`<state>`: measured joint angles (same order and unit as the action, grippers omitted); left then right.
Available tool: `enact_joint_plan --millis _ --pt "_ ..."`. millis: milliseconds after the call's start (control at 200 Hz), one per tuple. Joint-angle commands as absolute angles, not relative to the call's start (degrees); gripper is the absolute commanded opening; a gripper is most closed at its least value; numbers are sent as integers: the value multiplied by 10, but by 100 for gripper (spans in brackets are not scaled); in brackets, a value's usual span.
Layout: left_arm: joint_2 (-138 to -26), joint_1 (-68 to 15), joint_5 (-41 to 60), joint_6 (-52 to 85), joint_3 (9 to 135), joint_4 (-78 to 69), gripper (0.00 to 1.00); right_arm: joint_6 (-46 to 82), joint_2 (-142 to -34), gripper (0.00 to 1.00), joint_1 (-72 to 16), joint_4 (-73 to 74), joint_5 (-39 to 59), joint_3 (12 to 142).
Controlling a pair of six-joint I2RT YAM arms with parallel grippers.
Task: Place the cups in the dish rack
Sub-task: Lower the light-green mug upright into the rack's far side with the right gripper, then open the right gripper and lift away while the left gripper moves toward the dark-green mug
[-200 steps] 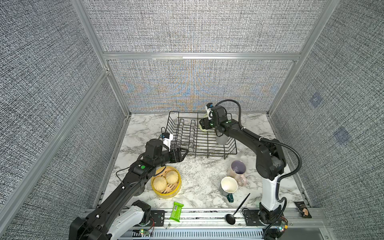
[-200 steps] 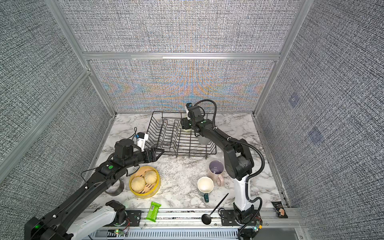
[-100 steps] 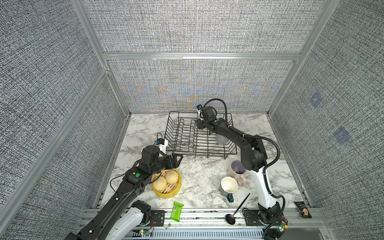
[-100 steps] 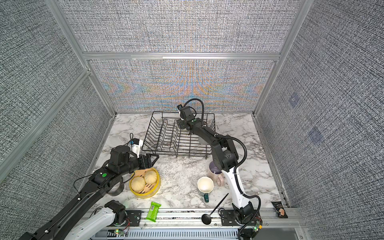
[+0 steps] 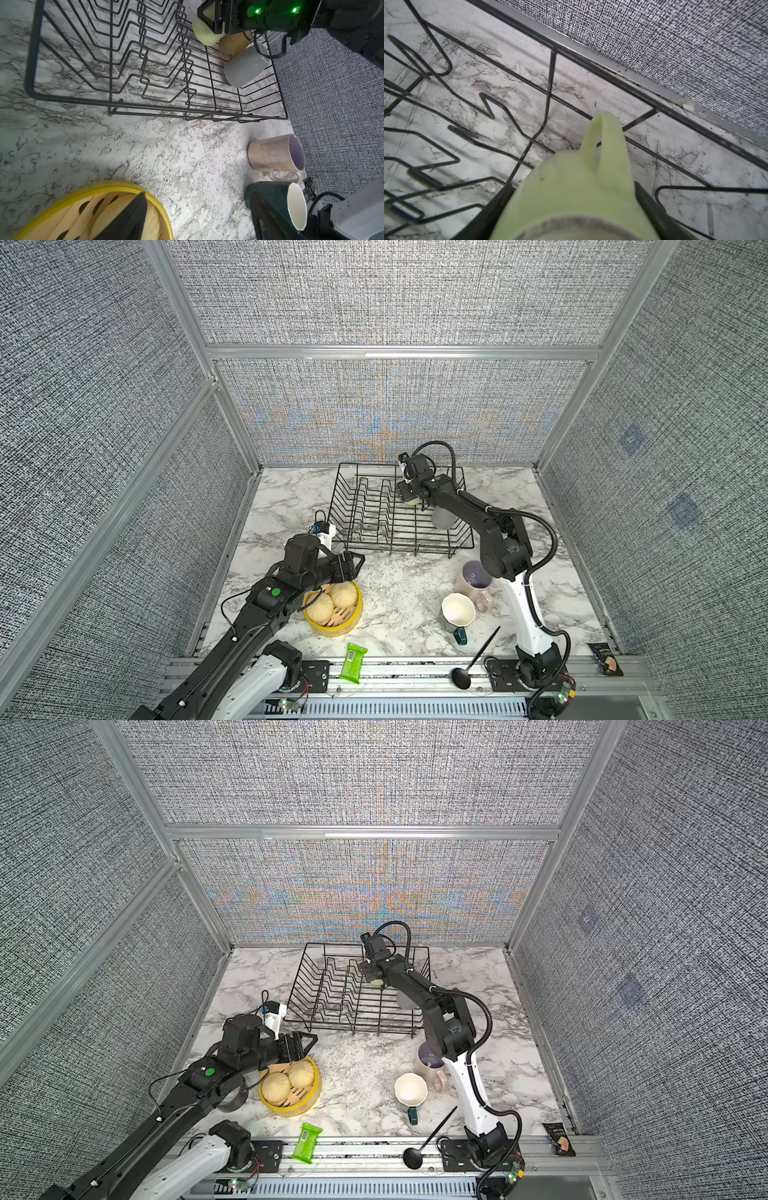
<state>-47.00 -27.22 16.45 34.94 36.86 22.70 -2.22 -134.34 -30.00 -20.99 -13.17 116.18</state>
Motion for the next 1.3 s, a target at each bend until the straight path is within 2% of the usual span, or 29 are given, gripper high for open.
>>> enact_joint_plan --millis 0,210,345,425,670,795,950,1296 --pt "-476 -272 167 352 376 214 79 -16 -1341 75 -302 -189 -137 1157" --pt "-474 -272 175 353 383 225 79 -8 -1359 77 -296 -190 -119 1167" --pt "-461 -272 180 361 372 215 79 2 -1356 92 -296 -188 -136 1165" --pt "-455 -272 194 365 361 197 79 5 -1342 97 -297 -191 -134 1157" --pt "-492 -279 295 353 363 137 77 12 -1264 99 -302 -194 -113 1123" --pt "-511 -309 285 352 368 120 75 18 -1198 99 -306 -192 -117 1090" --pt "-538 -388 226 333 386 124 75 40 -1093 99 -307 -177 -122 1017" --pt "-661 -491 203 317 427 74 74 46 -811 99 -297 -48 -241 685"
